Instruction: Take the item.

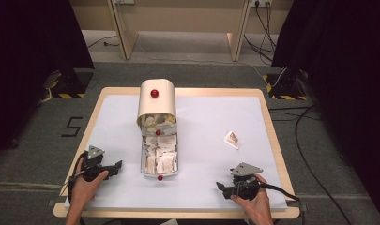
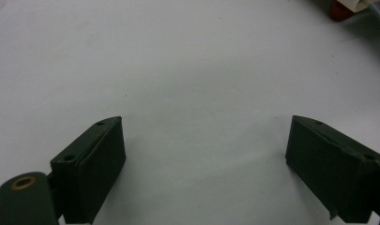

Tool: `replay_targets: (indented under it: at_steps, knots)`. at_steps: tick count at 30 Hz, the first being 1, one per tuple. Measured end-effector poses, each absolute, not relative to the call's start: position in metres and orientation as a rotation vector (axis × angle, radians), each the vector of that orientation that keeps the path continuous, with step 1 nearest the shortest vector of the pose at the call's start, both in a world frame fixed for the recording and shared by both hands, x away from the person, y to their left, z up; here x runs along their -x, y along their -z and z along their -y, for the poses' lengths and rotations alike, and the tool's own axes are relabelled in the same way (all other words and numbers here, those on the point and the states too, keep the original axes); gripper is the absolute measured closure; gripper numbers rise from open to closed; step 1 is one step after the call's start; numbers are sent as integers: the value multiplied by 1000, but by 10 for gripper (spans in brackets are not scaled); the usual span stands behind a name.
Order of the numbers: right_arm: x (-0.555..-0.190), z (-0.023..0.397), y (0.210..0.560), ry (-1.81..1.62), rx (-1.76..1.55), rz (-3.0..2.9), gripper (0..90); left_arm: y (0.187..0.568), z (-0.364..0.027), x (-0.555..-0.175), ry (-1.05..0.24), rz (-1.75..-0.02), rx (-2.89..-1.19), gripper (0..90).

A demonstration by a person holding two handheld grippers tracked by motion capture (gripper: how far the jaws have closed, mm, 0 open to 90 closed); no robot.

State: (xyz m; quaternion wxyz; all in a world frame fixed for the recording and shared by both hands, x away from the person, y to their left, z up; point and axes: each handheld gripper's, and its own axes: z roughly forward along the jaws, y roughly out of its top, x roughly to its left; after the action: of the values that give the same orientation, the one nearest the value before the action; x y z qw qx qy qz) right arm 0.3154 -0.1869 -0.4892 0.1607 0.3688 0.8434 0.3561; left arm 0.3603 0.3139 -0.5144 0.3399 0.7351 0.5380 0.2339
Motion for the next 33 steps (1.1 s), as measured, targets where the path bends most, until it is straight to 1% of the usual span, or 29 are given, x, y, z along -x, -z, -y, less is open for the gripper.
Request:
replay_targets:
  at_steps: [14, 23, 33]
  knots:
    - [-308, 198, 492, -1064, -1108, -2411, 253, 514, -314, -360, -609, -1400, -1914, 114]
    - [-299, 200, 495, -1010, -1074, -2434, 251, 514, -314, -360, -610, -1400, -1914, 114]
    - [-297, 209, 498, -1057, -1119, -2432, 253, 514, -314, -360, -610, -1400, -1914, 114]
